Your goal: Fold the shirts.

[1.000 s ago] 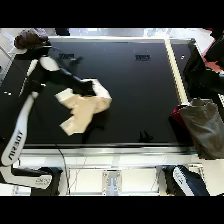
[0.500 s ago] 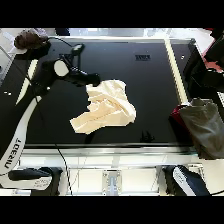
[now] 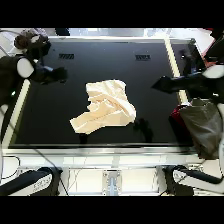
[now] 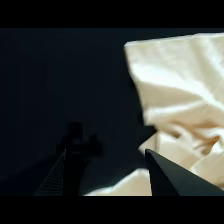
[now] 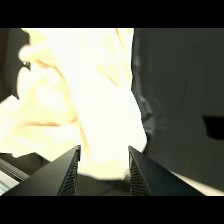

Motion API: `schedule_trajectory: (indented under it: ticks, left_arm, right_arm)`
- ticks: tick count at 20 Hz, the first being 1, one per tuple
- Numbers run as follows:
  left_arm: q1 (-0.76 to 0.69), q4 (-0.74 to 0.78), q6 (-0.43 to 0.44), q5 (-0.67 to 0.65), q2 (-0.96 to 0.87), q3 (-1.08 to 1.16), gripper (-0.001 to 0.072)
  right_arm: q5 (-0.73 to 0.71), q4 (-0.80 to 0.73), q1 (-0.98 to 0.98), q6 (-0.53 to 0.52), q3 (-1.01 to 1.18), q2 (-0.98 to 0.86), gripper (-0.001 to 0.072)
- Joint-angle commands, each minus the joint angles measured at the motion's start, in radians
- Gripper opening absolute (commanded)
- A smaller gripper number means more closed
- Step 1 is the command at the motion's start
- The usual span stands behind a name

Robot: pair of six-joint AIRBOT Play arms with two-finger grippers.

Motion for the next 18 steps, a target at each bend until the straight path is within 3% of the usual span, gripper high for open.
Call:
schedule_trajectory:
  ticks: [1,4,5,7,11,18]
  left_arm:
    - [0.009,0.050,-0.125,-0.014,0.219,-0.269,0.0539]
    - [0.009,-0.005,-0.410,0.102,0.434,-0.562,0.0539]
    - [0.009,-0.048,-0.438,0.169,0.482,-0.640,0.0539]
    - [0.009,-0.199,-0.438,0.267,0.527,-0.770,0.0539]
    - [0.007,-0.502,-0.437,0.252,0.499,-0.914,0.0539]
    - [0.006,-0.587,-0.437,0.331,0.394,-0.973,0.0539]
  right_arm:
    - [-0.102,-0.003,0.098,-0.017,0.027,-0.208,0.0352]
    - [-0.048,0.003,0.108,-0.027,0.109,-0.339,0.0352]
    - [-0.034,0.005,0.108,-0.027,0.145,-0.371,0.0352]
    - [-0.018,0.006,0.108,-0.027,0.204,-0.406,0.0351]
    - [-0.007,0.002,0.108,-0.027,0.277,-0.411,0.0350]
    - [-0.005,0.002,0.108,-0.027,0.349,-0.411,0.0349]
